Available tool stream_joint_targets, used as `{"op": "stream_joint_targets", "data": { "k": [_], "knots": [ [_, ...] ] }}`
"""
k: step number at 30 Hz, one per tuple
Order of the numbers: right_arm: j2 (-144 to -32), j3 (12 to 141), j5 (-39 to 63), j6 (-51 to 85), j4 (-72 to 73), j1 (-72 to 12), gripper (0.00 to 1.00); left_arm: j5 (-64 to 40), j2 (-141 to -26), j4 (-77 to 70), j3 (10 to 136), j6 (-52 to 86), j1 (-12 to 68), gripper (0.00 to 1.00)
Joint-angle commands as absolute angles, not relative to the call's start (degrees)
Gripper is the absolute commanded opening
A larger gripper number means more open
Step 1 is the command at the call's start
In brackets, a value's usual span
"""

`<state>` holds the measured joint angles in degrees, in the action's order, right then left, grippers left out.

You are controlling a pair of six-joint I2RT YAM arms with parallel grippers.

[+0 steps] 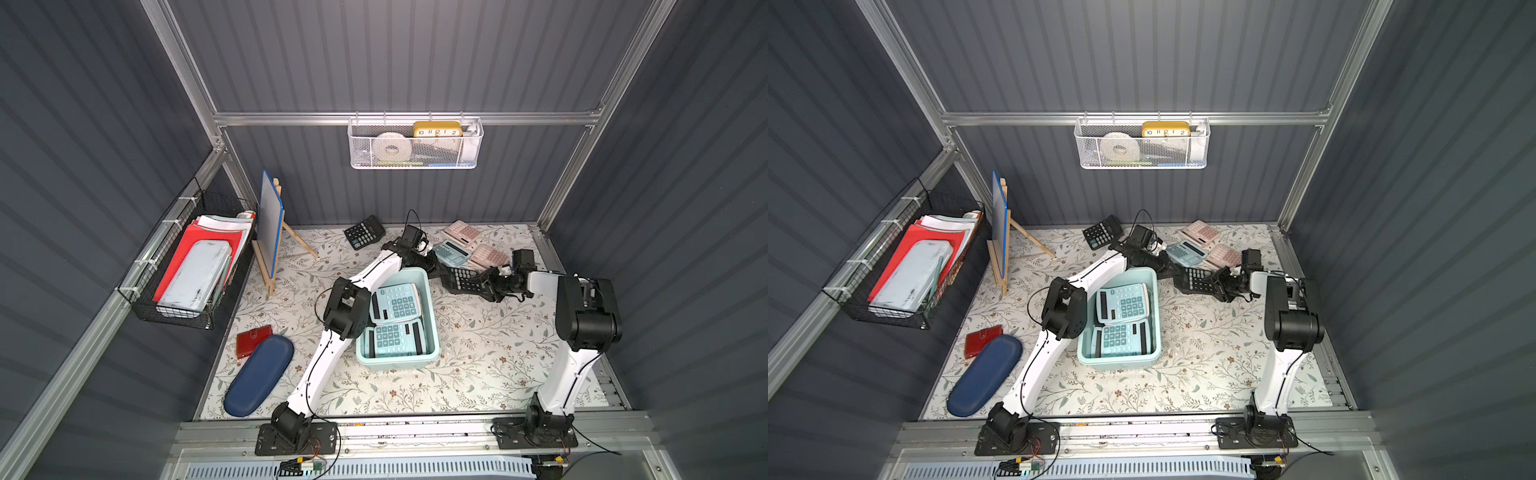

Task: Put the calculator in the storage box
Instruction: Pick up the calculator at the center of the board.

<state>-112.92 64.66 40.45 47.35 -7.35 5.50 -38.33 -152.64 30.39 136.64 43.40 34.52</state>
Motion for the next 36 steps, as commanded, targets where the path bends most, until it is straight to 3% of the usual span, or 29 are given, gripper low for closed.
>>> {"op": "stream_joint_targets", "data": {
  "k": [1, 10, 18, 24, 36],
  "knots": [
    [-110.56, 63.90, 41.48, 47.20, -9.99, 4.83, 0.52, -40.13, -152.36, 32.90, 139.00, 41.26, 35.66, 0.15],
    [-106.04, 62.34, 41.57, 46.61, -11.63, 4.91, 0.53, -37.89, -147.43, 36.66, 137.57, 37.92, 35.52, 0.09],
    [-97.53, 60.82, 41.48, 46.55, -14.18, 4.90, 0.67, -37.97, -143.33, 39.01, 140.43, 37.93, 35.09, 0.05],
    [-90.35, 59.27, 40.37, 47.61, -15.50, 4.88, 0.71, -37.91, -138.57, 39.63, 140.25, 38.13, 34.64, 0.04],
    [-80.72, 58.45, 42.82, 50.54, -16.27, 4.92, 0.75, -37.53, -126.47, 43.74, 131.31, 34.38, 33.98, 0.00]
  ]
}}
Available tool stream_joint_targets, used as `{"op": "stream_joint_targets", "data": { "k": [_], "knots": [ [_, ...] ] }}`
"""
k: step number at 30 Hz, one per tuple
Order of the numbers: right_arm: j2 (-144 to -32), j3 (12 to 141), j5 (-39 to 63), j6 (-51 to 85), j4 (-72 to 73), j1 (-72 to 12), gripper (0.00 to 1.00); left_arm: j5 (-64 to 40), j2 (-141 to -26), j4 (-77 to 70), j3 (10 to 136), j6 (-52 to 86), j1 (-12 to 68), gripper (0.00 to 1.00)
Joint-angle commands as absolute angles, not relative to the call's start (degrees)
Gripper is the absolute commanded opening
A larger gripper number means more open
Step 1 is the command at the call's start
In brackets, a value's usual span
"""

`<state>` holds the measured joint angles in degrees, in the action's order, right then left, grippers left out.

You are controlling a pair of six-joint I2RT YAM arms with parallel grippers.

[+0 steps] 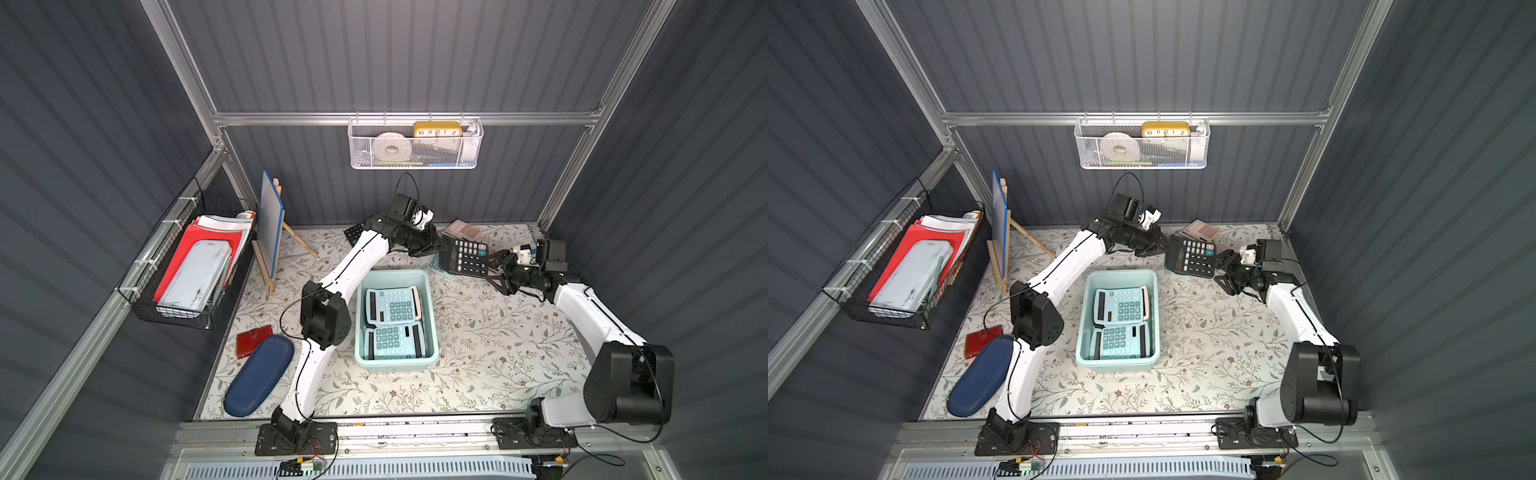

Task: Put the calculator in the storage box
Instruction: Pick up the calculator at the center of the board.

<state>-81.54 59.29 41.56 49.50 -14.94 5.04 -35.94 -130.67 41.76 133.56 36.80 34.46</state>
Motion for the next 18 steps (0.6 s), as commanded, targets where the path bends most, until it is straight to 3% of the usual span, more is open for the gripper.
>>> {"op": "stream_joint_targets", "data": {
  "k": [1, 10, 18],
  "knots": [
    [-80.23, 58.26, 43.34, 50.86, -16.03, 4.91, 0.75, -37.66, -125.46, 44.00, 130.30, 34.18, 33.78, 0.00],
    [-80.18, 57.48, 51.98, 55.05, -9.82, 4.67, 0.72, -41.81, -116.43, 45.44, 119.47, 32.79, 32.18, 0.00],
    [-82.44, 57.89, 57.90, 57.90, -6.21, 1.13, 0.61, -44.30, -110.24, 45.30, 111.96, 32.34, 32.09, 0.00]
  ]
}}
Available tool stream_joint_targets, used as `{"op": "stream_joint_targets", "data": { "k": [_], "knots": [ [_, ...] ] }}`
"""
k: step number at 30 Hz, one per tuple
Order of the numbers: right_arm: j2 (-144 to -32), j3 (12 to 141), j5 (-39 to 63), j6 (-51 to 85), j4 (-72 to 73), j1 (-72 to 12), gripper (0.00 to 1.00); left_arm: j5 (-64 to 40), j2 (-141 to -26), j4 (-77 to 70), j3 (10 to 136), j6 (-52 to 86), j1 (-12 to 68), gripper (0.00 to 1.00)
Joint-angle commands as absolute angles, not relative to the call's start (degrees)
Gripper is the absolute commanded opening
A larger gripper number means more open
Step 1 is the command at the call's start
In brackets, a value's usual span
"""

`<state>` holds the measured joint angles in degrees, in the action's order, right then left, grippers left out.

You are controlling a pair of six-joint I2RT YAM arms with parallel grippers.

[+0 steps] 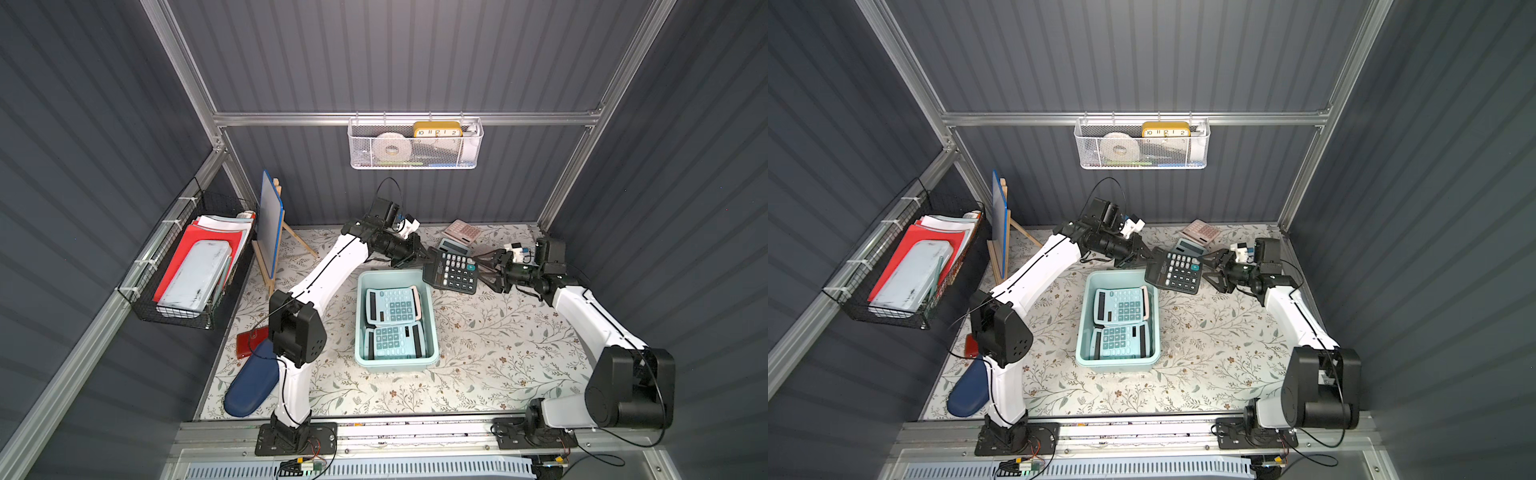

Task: Put the calculator in the storage box
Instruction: Pick up the calculator at the center of the board.

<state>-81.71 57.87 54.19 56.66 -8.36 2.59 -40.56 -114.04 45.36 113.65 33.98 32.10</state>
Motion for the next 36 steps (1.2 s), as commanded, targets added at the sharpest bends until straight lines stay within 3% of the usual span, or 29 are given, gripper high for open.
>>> {"op": "stream_joint_targets", "data": {
  "k": [1, 9, 17, 21, 24, 27, 32, 36],
  "knots": [
    [-82.45, 58.01, 58.22, 58.21, -5.93, 0.45, 0.58, -44.27, -109.43, 44.97, 110.94, 32.33, 32.16, 0.00],
    [-79.58, 56.89, 58.79, 59.67, -5.44, -2.23, 0.35, -42.06, -104.37, 43.39, 104.65, 31.25, 32.11, 0.00],
    [-76.81, 55.03, 61.11, 60.56, -5.70, -5.24, 0.33, -41.01, -100.85, 40.96, 99.54, 32.28, 32.08, 0.00],
    [-75.28, 54.45, 60.61, 60.64, -6.95, -5.91, 0.15, -39.99, -98.50, 39.19, 96.72, 33.38, 32.12, 0.02],
    [-74.12, 54.62, 60.38, 60.47, -8.24, -6.30, 0.07, -39.29, -97.03, 37.72, 95.01, 34.42, 32.15, 0.23],
    [-72.91, 54.99, 59.63, 59.48, -10.62, -6.57, 0.00, -38.74, -96.00, 36.44, 93.89, 35.56, 32.11, 0.53],
    [-70.21, 55.45, 57.58, 57.91, -14.79, -7.11, 0.00, -35.92, -94.62, 37.82, 94.08, 36.03, 31.90, 0.97],
    [-67.23, 55.59, 55.82, 55.80, -19.09, -7.91, 0.00, -31.31, -92.17, 39.42, 93.43, 36.60, 30.57, 0.99]
  ]
}}
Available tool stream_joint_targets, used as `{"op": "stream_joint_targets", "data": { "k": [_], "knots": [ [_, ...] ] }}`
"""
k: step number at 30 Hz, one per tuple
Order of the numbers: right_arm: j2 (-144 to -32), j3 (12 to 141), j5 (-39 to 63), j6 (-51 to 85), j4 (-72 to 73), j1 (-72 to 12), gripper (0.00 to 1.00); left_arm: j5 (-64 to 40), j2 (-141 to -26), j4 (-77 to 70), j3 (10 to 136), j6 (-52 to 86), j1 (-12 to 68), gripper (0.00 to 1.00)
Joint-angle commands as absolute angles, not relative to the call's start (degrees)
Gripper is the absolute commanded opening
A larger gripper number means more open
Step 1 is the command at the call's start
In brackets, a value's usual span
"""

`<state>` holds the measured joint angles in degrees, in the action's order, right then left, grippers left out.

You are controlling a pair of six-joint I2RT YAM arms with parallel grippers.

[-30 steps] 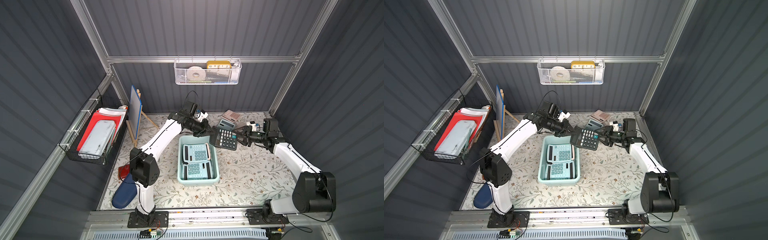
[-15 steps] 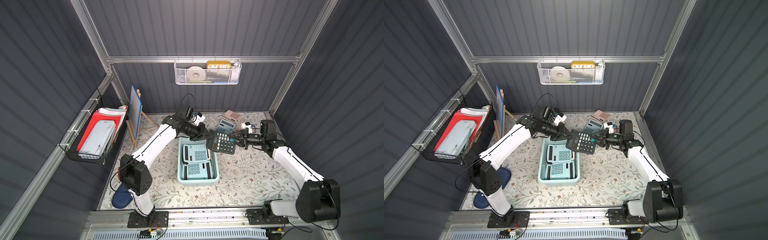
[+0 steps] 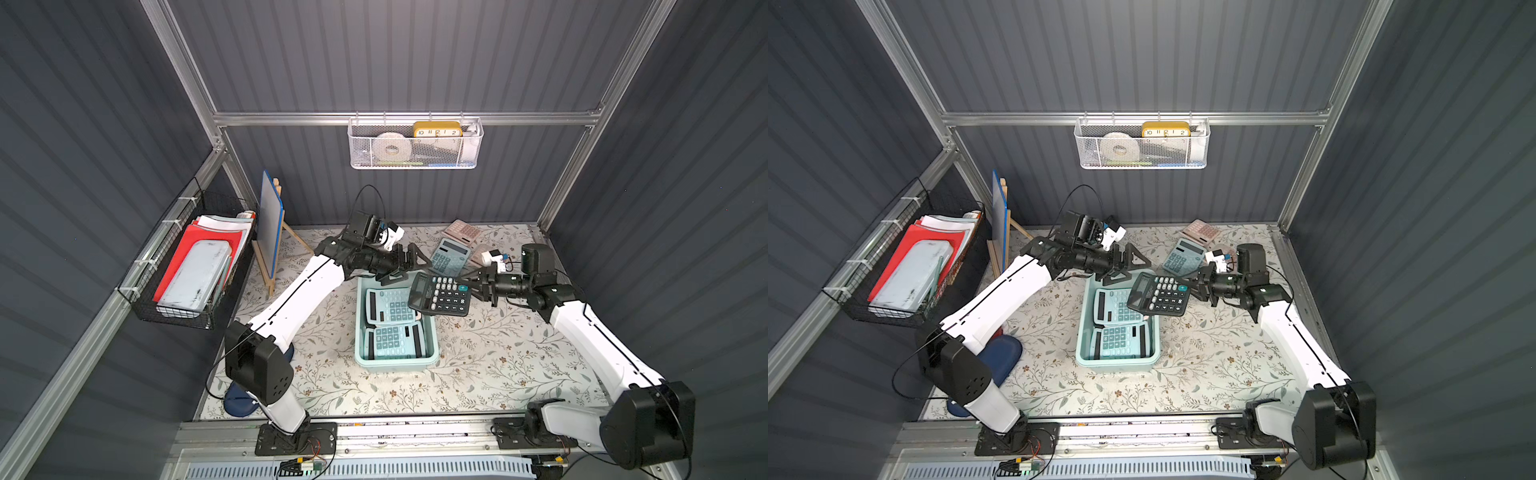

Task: Put the calculator in the storage box
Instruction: Pick up the calculator at the center of the board.

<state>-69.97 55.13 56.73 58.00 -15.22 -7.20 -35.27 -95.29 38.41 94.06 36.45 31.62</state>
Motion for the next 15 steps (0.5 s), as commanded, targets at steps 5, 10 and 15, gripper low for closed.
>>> {"op": "stream_joint_targets", "data": {
  "k": [5, 10, 15],
  "knots": [
    [-65.49, 55.90, 52.97, 53.69, -22.79, -9.85, 0.00, -23.83, -88.36, 41.46, 92.86, 37.57, 27.59, 0.99],
    [-65.50, 56.55, 48.72, 53.37, -23.10, -13.16, 0.00, -16.48, -86.39, 43.62, 92.13, 38.43, 25.87, 1.00],
    [-68.32, 59.68, 43.99, 50.89, -25.70, -17.86, 0.00, -12.55, -85.63, 45.98, 91.02, 39.28, 25.25, 0.99]
  ]
}}
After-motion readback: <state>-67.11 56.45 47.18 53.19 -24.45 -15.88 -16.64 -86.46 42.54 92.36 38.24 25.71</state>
